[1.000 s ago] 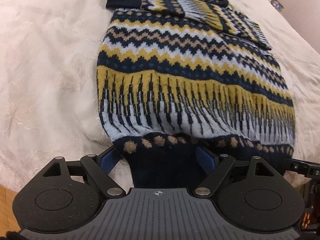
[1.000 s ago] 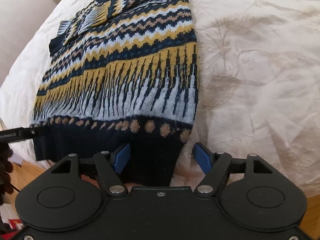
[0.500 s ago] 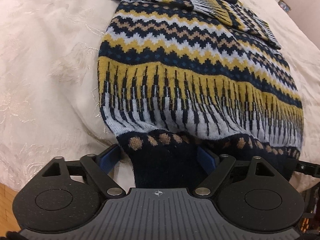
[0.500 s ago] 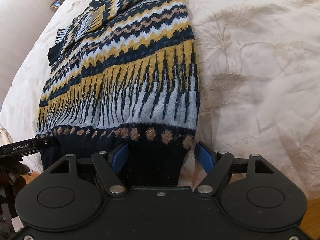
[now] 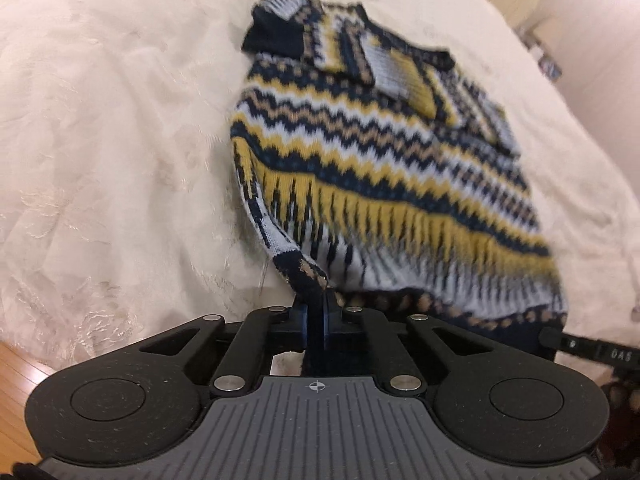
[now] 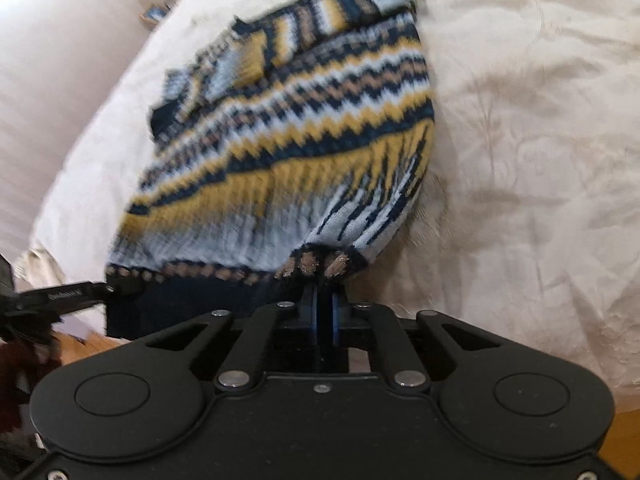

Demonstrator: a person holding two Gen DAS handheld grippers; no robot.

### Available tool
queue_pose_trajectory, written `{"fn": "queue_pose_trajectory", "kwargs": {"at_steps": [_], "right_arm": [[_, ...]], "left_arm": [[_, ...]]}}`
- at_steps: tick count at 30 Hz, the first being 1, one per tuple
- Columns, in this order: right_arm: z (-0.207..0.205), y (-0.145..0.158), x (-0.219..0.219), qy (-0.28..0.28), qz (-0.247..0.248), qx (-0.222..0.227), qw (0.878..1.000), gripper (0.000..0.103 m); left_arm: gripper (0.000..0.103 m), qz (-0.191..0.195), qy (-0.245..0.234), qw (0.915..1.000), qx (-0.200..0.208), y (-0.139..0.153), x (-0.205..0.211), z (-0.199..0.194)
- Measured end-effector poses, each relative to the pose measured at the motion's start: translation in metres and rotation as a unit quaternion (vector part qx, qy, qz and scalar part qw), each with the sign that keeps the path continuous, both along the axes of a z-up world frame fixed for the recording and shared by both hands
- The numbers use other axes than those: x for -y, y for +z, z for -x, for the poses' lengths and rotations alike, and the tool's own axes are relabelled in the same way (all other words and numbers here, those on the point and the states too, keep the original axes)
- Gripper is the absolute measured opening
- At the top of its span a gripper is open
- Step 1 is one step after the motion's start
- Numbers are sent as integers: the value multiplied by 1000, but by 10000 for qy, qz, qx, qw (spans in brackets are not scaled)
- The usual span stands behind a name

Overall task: Fold small clothes
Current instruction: 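Grasp the hem with the left gripper while the right gripper grasps the hem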

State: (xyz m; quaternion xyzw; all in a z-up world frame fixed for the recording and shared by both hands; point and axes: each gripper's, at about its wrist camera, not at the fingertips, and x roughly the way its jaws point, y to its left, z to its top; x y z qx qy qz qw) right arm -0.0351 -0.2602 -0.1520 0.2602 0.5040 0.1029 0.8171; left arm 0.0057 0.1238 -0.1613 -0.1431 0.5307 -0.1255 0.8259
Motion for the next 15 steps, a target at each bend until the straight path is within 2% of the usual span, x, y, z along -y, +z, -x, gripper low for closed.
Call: {"fn": "queue_pose_trajectory", "kwargs": {"at_steps": [9,15], "right_arm": [[-24,53,9,-344,-406,779,9955,11],[-56,64,13,-557,-477,994,9923,11]], "left_arm": [[6,557,272,9964,572,50,-17,-26],[6,748,320,9940,732,64,-21,-64]]}}
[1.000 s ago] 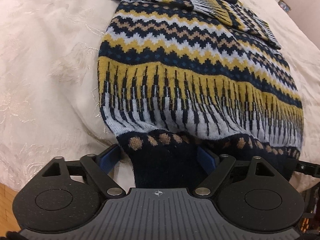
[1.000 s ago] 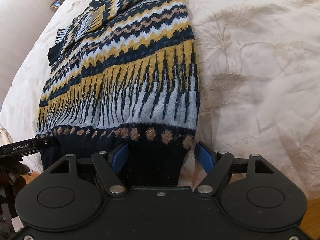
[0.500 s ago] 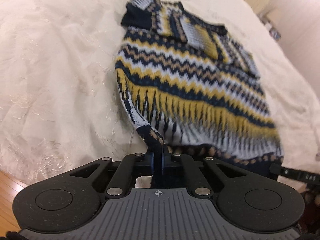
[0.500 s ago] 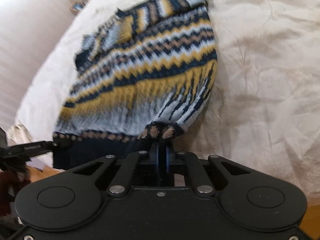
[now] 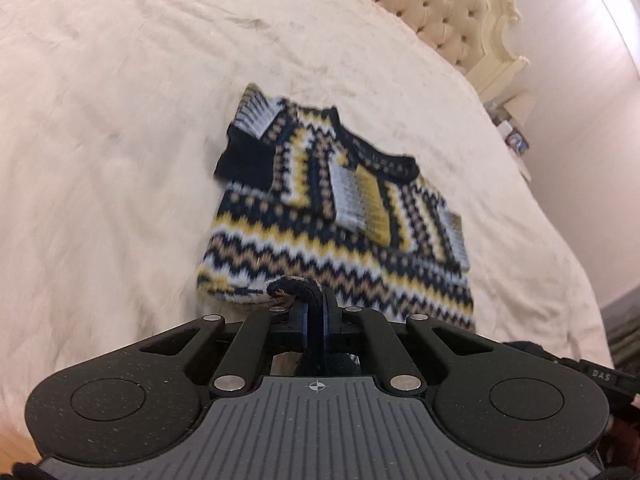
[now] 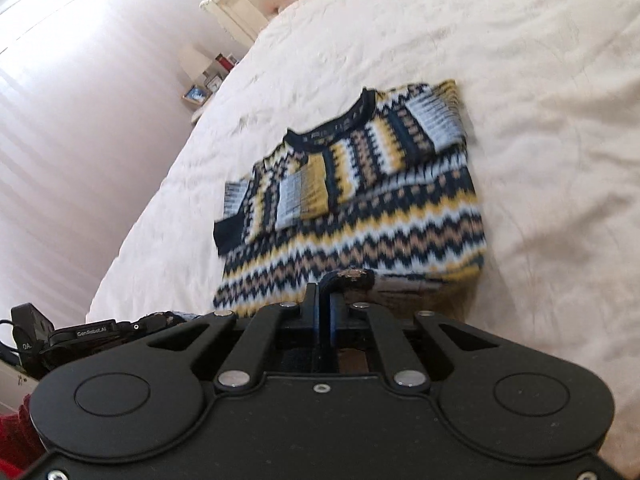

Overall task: Fold small clothes
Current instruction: 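Grasp the hem with the left gripper while the right gripper grasps the hem, then lift the hem with both grippers and fold it up toward the collar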

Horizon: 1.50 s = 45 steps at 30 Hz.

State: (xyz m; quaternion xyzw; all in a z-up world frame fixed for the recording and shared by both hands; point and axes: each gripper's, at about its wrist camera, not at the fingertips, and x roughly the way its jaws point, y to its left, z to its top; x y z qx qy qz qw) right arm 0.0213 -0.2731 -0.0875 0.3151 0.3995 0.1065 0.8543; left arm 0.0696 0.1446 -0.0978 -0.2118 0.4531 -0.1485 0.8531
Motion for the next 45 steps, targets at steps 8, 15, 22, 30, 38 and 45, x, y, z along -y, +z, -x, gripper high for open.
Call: {"fn": "queue_pose_trajectory", "kwargs": {"at_steps": [8,15,22,30,38,45], "right_arm": [[-48,18,6,-349,-72,340,9988,11],[-93,22,11,-759,-170,487,9958,11],[-138,14,16,-1078,-166,465,9929,11],[-192,-6,28,-1251,-220,204,9917,11],[-238,-34,40,-1128,-189,-252,9931,11],[-264,-53,45,-1036,-190,-610,9926,11]], "left_arm": [[6,113,-72,9995,283,16,-2,-52],[6,214,-112,9986,467,22,0,-102],[6,200,-298,9978,549,24,10,-156],[6,104,-161,9987,471,15,27,-204],[6,-225,245,9994,5,-12,41,-237],[10,-286,468,9978,-368,-30,41,-259]]}}
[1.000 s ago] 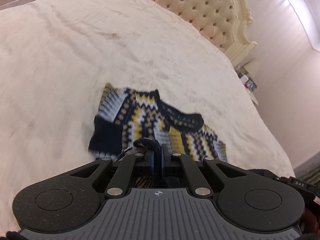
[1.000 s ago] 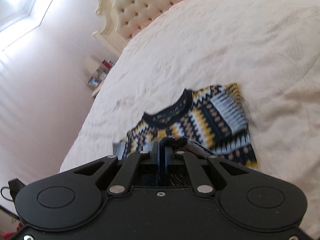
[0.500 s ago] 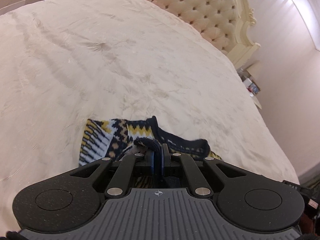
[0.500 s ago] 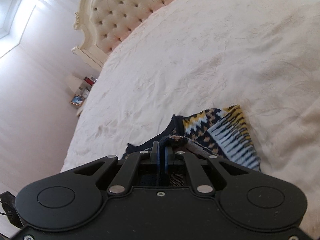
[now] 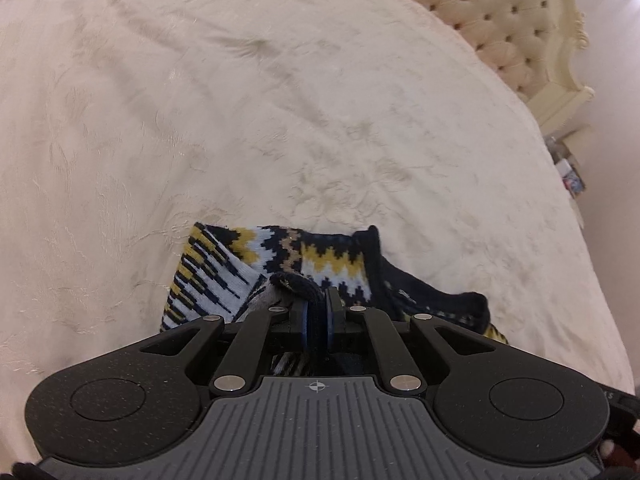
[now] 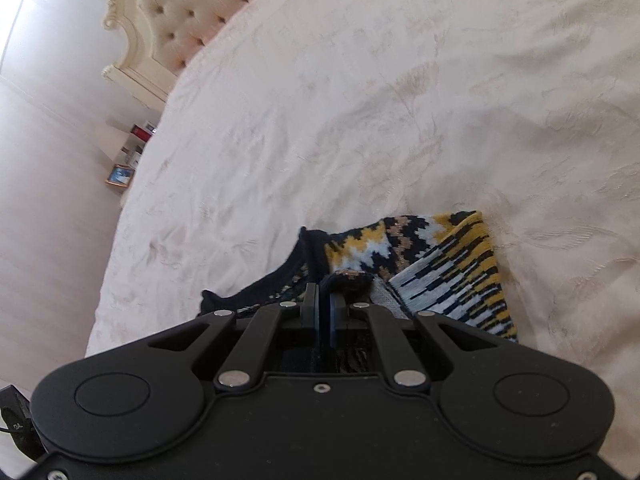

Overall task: Fold small clothes
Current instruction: 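Lift the hem with both grippers and fold it up toward the collar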

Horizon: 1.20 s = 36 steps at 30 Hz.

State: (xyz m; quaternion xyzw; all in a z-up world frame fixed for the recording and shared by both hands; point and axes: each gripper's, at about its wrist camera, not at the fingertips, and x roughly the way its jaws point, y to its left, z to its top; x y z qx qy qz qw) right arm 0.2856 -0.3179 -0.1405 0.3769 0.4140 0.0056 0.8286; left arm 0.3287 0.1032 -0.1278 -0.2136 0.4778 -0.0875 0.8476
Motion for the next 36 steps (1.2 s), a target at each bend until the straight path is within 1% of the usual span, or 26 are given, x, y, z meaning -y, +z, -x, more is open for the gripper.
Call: {"fn": "queue_pose_trajectory", "kwargs": {"at_steps": [2,3,5,6,8,10,14,15,17,18,19,20,22,24,28,32,36], "right_arm": [[-6,-6,2,4,-16,-69,10000,12],[-8,-10,4,1,-35,-115,9999,13],[-13,-16,7,-33,-70,-186,9998,16],[-15,-19,8,-34,-90,-207,9997,19],[-19,-24,11,-53,-126,-258,9996,20],[-22,-27,11,-32,-137,-266,9995,20],[-23,-25,9,146,34,-193,9997,21],[-23,-23,9,165,58,-147,9997,24],[-21,-20,10,160,66,-23,9998,32],[-19,-18,11,120,81,60,9999,40],[-18,-15,12,51,103,141,9998,44],[-19,-12,14,-18,110,185,9998,44],[-19,-9,17,-70,131,198,9997,44],[-19,-4,17,40,309,212,9993,44],[-21,-2,5,614,914,86,9939,44],[-24,-6,-8,1085,1315,-20,9854,44],[-32,-12,-15,1356,1527,-98,9789,44]], "left_arm": [[11,-20,1,10000,-88,-6,0,-6],[13,-42,6,9999,-122,-8,0,-9],[17,-28,49,9998,-179,-13,-2,-13],[19,4,83,9998,-201,-15,-4,-15],[21,72,114,9995,-296,-20,-6,-21],[22,48,102,9992,-377,-24,-8,-26],[25,-126,72,9996,-238,-20,-10,-31],[26,-136,71,9997,-204,-19,-12,-32],[27,-153,80,9997,-161,-15,-14,-34],[28,-162,79,9997,-141,-13,-15,-35],[28,-177,69,9998,-111,-10,-15,-35],[28,-194,47,9998,-83,-7,-15,-35],[29,-210,-56,9998,-17,-1,-13,-31],[31,-213,-196,9996,12,3,-8,-27],[31,-297,-657,9974,-48,4,9,-9],[32,-486,-1182,9917,-172,-6,28,13],[32,-701,-1638,9837,-234,-15,42,36]]}}
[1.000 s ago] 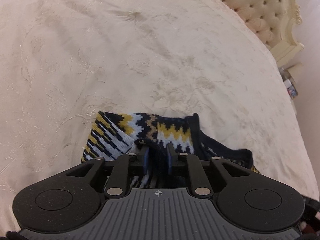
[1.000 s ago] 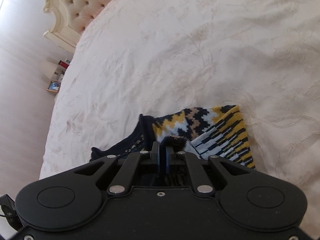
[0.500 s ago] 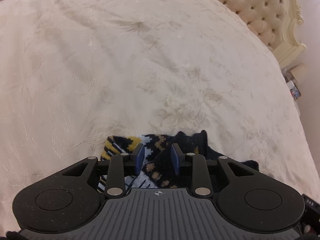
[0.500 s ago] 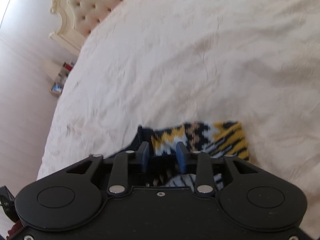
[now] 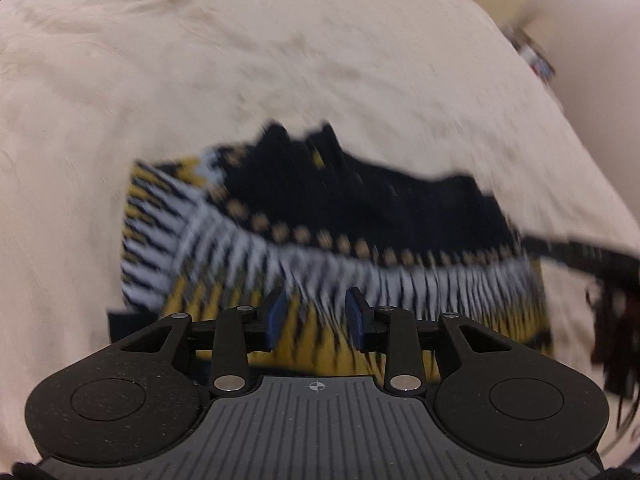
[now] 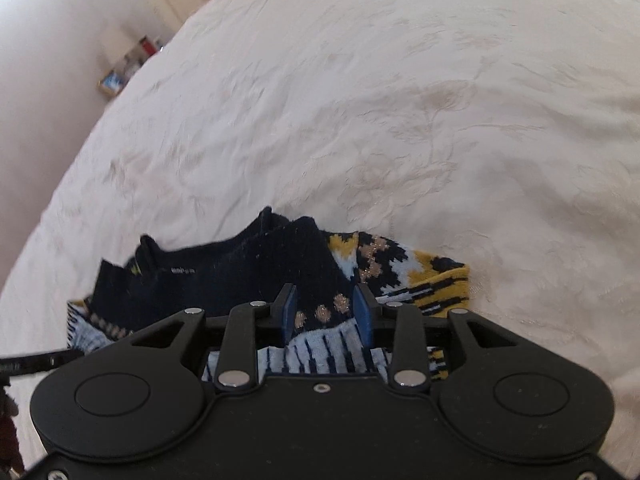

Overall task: Fold small clothes
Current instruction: 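Lay the folded hem on the collar and open both grippers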

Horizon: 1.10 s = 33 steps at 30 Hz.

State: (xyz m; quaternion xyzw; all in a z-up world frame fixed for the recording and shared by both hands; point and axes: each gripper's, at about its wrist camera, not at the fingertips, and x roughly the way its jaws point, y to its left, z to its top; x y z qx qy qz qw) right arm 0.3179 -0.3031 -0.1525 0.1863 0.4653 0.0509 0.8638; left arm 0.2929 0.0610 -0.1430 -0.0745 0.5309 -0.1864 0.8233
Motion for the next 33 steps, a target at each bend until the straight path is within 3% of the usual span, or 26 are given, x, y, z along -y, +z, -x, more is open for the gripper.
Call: {"fn": "queue_pose_trajectory", "kwargs": {"at_steps": [5,7,11,12,14,17,21,26,29,31,33], "right_arm": [[-11,-7,-4,281,118,-125,9995,54],[-16,-12,-7,394,215,-199,9988,56],[-21,-16,-12,576,361,-303,9972,56],[-23,-15,-14,614,383,-326,9968,52],[-24,-14,-17,765,470,-337,9954,15],[-22,-3,-28,1080,882,-92,9902,13],[-26,6,-27,907,1314,126,9871,12],[-36,-13,-29,951,1369,-208,9858,14],[-32,-11,-28,850,1322,-152,9874,26],[-26,-5,-23,695,1272,-70,9894,41],[-16,3,-18,510,1209,32,9913,45]], "left_arm": [[32,-361,-581,9976,-79,-15,14,20],[32,-516,-624,9966,-144,-25,15,21],[32,-467,-494,9972,-307,-35,13,13],[32,-472,-486,9972,-332,-35,14,10],[32,-493,-521,9969,-331,-33,15,9],[32,-458,-538,9971,-266,-25,12,12],[33,-399,-531,9977,-97,-16,0,25],[33,-857,-648,9940,-210,-25,-11,33],[33,-930,-634,9933,-261,-28,-14,33],[33,-979,-612,9929,-285,-24,-13,34],[33,-1004,-588,9928,-286,-20,-11,34]]}}
